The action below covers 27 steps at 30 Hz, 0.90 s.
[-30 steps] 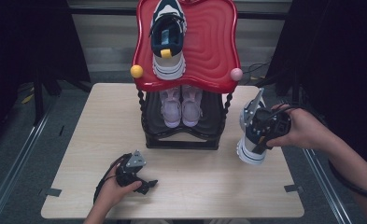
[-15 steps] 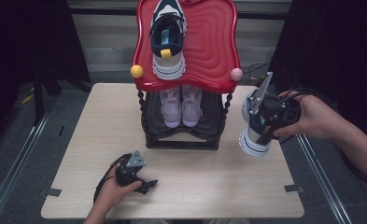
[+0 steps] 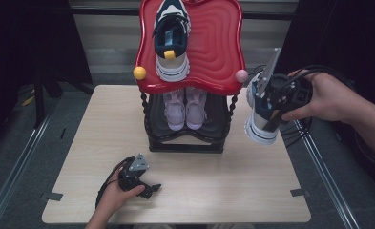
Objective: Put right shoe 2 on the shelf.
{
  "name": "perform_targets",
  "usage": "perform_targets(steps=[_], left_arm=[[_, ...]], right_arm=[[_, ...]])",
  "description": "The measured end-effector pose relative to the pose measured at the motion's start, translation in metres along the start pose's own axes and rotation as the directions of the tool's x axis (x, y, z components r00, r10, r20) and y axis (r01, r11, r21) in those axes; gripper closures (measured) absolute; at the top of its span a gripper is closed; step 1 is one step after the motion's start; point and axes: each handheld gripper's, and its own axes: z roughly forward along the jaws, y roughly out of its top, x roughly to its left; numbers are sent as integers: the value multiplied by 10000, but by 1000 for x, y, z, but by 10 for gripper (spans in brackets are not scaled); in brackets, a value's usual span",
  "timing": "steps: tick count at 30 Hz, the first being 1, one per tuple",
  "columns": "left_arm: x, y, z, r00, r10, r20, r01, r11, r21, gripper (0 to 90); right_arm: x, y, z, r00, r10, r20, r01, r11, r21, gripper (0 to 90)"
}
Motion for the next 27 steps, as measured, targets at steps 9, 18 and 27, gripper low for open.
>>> perform_targets(steps=[9, 18, 27], left_arm=[[0, 0, 0, 10000, 10, -3, -10, 10000, 10, 0], [0, 0, 0, 10000, 1, 18, -1, 10000, 7, 0], [0, 0, 0, 10000, -9, 16, 9, 10000, 0, 0]], right_arm=[[-3, 12, -33, 9988, -38, 497, 36, 10000, 39, 715], [-1, 28, -57, 9967, -211, 780, 189, 9994, 285, 715], [-1, 39, -84, 9903, -235, 1369, 211, 9996, 192, 716]])
